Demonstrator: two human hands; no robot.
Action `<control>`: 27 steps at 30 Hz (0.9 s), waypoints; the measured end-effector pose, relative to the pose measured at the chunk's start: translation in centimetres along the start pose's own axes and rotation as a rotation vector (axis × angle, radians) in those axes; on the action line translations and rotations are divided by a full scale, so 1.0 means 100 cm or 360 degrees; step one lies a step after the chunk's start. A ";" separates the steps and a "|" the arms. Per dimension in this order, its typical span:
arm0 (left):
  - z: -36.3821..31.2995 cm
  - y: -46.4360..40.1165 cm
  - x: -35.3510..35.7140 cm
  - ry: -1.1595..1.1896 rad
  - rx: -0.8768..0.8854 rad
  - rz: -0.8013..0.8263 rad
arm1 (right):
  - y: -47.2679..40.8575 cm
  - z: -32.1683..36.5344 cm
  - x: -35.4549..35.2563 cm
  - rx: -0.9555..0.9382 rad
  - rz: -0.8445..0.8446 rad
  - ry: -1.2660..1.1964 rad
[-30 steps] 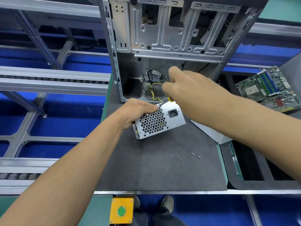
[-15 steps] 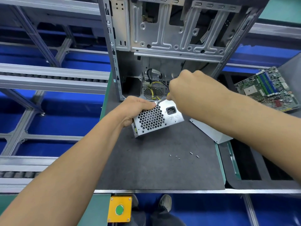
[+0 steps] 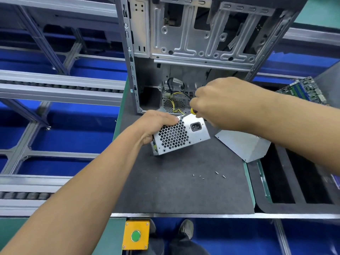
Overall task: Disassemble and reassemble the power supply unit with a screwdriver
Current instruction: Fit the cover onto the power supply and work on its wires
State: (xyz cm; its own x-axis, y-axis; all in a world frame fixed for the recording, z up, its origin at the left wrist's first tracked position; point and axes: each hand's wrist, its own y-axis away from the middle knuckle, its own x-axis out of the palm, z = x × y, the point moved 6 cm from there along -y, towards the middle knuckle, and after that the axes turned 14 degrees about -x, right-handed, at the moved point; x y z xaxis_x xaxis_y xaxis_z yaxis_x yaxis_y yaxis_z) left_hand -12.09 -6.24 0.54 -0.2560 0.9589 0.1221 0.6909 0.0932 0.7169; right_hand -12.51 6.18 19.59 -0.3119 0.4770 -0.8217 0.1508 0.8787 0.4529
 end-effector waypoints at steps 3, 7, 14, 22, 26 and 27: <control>0.002 -0.001 0.000 -0.0022 0.0008 -0.0031 | 0.001 -0.001 0.005 0.0142 -0.0032 -0.0026; 0.009 -0.001 0.003 -0.0002 0.0011 -0.0033 | 0.012 -0.003 0.030 0.0725 -0.0269 -0.0757; 0.016 0.010 0.015 0.0020 0.0073 0.0017 | 0.038 -0.022 0.062 0.1093 -0.0184 -0.1545; 0.019 0.017 0.018 0.0089 0.0086 0.0028 | 0.025 0.025 0.024 0.0085 0.0020 0.0318; 0.021 0.017 0.019 0.0090 0.0101 0.0011 | 0.021 0.017 0.035 0.0532 -0.0068 -0.0308; 0.022 0.017 0.019 0.0096 0.0101 0.0007 | 0.022 0.012 0.045 0.0724 -0.0116 -0.0718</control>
State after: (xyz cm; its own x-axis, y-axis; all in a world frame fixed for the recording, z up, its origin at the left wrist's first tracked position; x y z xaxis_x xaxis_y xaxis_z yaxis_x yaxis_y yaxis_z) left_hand -9.95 -3.68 0.48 -0.2920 0.9416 0.1679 0.7333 0.1077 0.6714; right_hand -12.49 10.23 16.51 0.0740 0.2890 -0.9545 0.5576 0.7815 0.2799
